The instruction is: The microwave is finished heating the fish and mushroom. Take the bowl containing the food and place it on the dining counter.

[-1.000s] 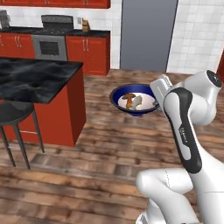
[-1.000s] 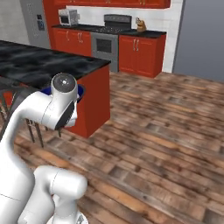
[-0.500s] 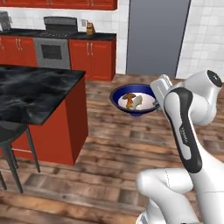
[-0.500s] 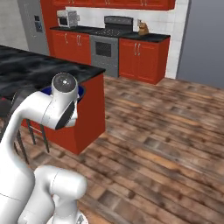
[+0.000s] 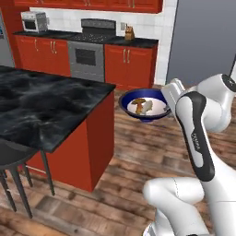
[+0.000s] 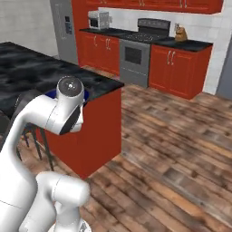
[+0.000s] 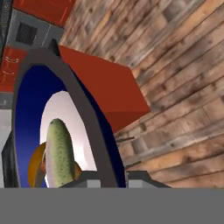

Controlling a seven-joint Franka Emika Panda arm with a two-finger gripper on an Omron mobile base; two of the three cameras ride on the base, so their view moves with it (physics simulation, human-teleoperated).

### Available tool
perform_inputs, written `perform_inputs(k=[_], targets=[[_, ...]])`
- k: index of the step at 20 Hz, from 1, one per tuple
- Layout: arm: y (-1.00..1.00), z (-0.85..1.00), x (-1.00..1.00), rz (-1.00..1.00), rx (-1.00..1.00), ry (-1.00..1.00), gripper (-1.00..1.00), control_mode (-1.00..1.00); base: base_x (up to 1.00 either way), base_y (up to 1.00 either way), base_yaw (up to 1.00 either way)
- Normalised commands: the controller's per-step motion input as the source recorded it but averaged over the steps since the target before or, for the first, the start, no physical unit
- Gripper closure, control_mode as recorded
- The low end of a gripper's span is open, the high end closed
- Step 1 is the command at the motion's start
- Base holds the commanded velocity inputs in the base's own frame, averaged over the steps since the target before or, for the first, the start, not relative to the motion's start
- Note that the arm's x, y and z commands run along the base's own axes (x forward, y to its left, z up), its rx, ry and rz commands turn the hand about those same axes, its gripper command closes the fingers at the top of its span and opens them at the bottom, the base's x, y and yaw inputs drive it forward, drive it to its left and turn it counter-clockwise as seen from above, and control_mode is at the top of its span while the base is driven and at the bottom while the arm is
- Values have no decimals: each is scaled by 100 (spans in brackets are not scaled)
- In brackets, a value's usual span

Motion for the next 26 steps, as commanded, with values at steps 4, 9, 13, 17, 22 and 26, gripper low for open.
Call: perform_inputs(k=[4, 9, 13, 17, 22, 26], targets=[[0, 0, 0, 0, 0, 0, 100, 100, 100, -7, 60], [0, 0, 0, 0, 0, 0, 100, 100, 100, -18, 63], [0, 0, 0, 0, 0, 0, 100, 100, 100, -40, 59], [0, 0, 0, 0, 0, 0, 100, 100, 92, -54, 53], [0, 0, 0, 0, 0, 0, 100, 100, 41, -23, 36], [0, 0, 0, 0, 0, 0, 100, 100, 40, -25, 27]])
